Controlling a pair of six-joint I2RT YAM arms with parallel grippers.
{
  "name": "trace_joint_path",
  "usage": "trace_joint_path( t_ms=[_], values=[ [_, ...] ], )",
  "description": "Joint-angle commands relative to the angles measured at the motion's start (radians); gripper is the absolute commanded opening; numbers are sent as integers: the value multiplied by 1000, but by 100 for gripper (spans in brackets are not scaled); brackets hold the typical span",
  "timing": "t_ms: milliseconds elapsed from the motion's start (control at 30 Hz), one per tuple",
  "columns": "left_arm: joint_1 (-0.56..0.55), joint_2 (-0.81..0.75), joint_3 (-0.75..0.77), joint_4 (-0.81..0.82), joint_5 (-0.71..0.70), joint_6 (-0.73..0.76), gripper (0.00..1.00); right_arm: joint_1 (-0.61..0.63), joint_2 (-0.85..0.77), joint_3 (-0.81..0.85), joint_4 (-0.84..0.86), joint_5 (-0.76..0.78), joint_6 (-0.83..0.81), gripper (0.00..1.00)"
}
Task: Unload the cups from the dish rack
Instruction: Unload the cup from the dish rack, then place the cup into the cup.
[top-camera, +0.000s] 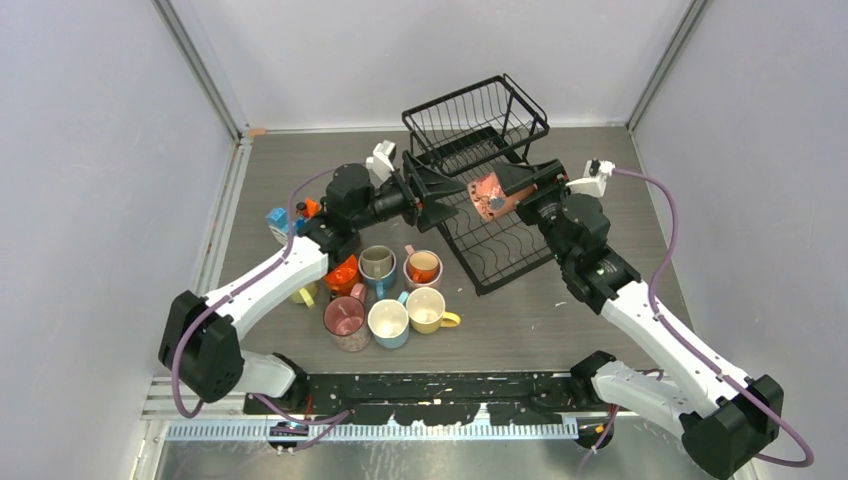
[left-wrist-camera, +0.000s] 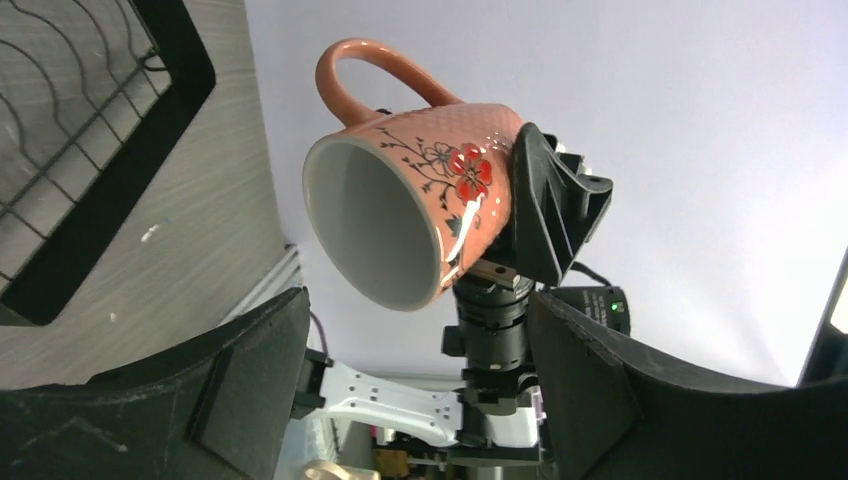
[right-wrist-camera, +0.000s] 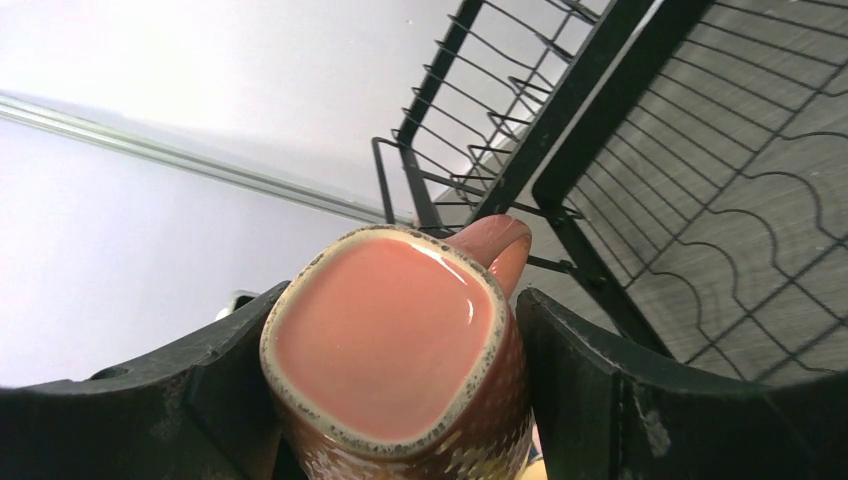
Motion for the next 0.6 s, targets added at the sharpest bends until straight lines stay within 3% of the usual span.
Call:
trace_joint_path(
  t_ms=[0,233,567],
  values=[
    [-27,28,-13,172,12,-137,80,24,-34,-20,246,50,97,25],
    [-64,66,-49,302,-16,-238,70,52,-25,-55,325,74,95,25],
    [-80,70,-51,392,-44,-293,46,80,-1,-107,431,64,111,25]
  ],
)
